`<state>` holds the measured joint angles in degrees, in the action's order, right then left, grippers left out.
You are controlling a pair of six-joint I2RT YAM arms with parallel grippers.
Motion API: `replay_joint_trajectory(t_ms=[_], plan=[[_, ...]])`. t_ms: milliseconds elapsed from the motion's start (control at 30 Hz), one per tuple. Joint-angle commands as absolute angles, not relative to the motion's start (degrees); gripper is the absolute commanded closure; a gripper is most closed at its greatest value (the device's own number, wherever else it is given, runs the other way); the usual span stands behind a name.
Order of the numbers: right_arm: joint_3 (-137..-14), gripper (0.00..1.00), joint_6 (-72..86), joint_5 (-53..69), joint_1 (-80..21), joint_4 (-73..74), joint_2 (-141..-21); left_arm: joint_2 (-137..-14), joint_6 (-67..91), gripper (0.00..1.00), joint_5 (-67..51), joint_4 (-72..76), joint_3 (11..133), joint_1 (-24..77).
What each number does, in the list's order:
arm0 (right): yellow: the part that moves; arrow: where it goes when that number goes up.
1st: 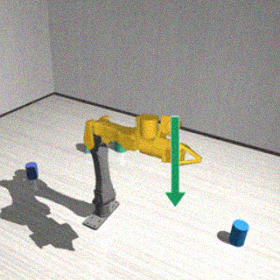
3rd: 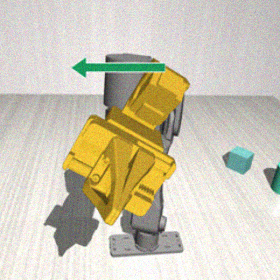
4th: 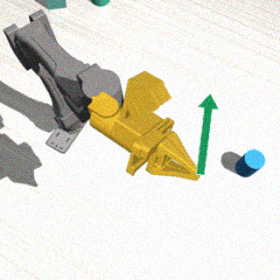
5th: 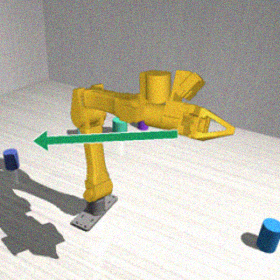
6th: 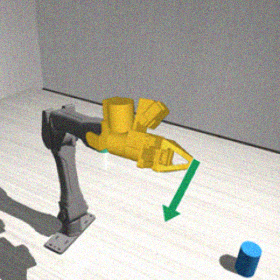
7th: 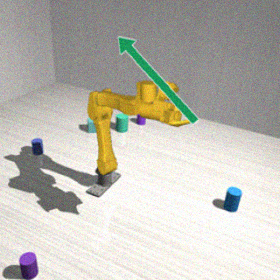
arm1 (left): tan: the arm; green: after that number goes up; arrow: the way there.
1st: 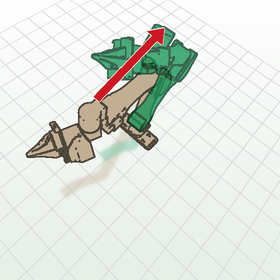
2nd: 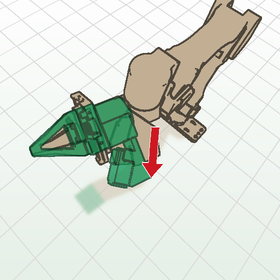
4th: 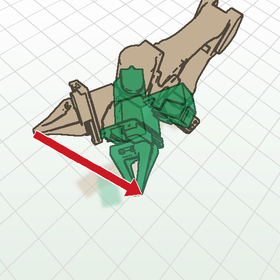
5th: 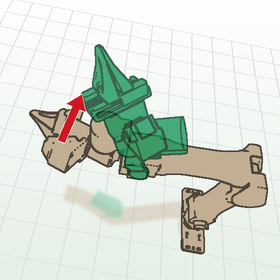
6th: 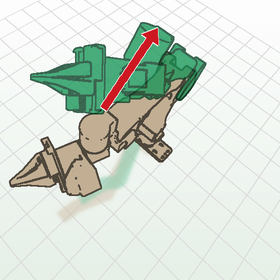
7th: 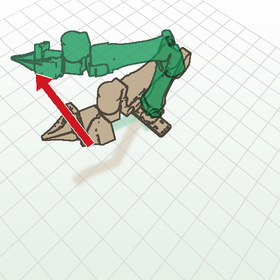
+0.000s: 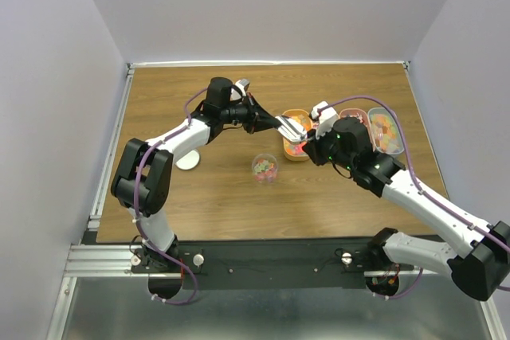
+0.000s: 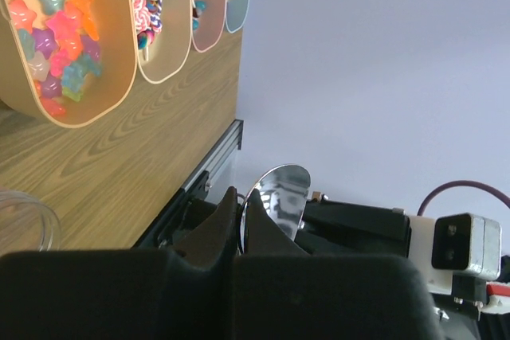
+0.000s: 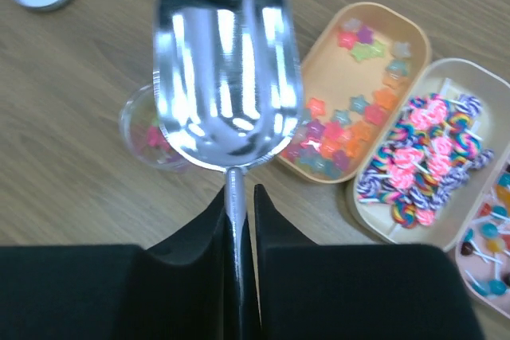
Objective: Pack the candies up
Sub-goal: Adjust the spatula.
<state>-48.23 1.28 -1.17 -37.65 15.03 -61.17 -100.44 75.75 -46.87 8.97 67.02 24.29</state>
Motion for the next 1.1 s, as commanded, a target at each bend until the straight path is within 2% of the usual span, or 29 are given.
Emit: replay_joint_trajectory(t_ms=[0, 133, 200, 233, 267, 300, 367, 400, 500, 600, 733, 900, 1067], plan=[[-47.7, 0.86, 0.8, -3.1, -37.6, 14.3, -59.6, -100.6, 76.7, 1.0, -49.4, 10.1, 66.4, 24.2], [-48.3, 0.99, 0.7, -3.1, -37.6, 14.3, -59.1, -100.9, 76.8, 1.0, -49.4, 10.2, 66.0, 24.2], [-48.9, 0.99, 0.9, -3.1, -37.6, 14.4, -58.5, -101.0, 76.6, 1.0, -49.5, 10.3, 65.7, 24.2], [-49.1, 0.99, 0.9, -2.9, -37.6, 14.6, -58.4, -101.0, 76.4, 0.96, -49.3, 10.3, 65.7, 24.2], [-49.4, 0.99, 1.1, -2.9, -37.5, 14.9, -58.2, -101.0, 76.3, 0.91, -49.0, 10.2, 65.6, 24.1], [-49.7, 0.99, 1.1, -3.0, -37.5, 15.7, -58.2, -101.0, 76.3, 0.73, -48.8, 10.2, 65.4, 24.0], [-50.9, 0.99, 2.2, -3.6, -37.5, 17.5, -58.9, -100.9, 75.3, 0.56, -47.7, 10.3, 65.6, 23.8], [-51.4, 0.99, 2.6, -3.7, -37.5, 19.7, -60.0, -100.9, 75.1, 0.44, -47.3, 10.4, 66.0, 23.4], [-53.3, 0.99, 6.0, -4.0, -37.6, 24.1, -62.1, -100.9, 71.3, 0.32, -44.1, 9.1, 68.0, 21.9], [-55.1, 0.99, 9.7, -3.4, -37.5, 28.8, -65.1, -102.6, 62.2, 0.28, -39.2, 4.0, 72.4, 20.7], [-59.2, 0.99, 13.9, -3.0, -37.6, 36.5, -71.3, -107.0, 47.6, 0.27, -26.9, -6.4, 81.1, 20.7], [-65.1, 0.99, 17.0, -4.3, -37.5, 43.1, -79.5, -110.6, 40.9, 0.3, -19.5, -7.3, 84.5, 21.5], [-68.3, 0.99, 20.1, -10.9, -36.4, 47.4, -81.6, -112.2, 36.9, 0.31, -14.5, -6.8, 87.4, 22.8]])
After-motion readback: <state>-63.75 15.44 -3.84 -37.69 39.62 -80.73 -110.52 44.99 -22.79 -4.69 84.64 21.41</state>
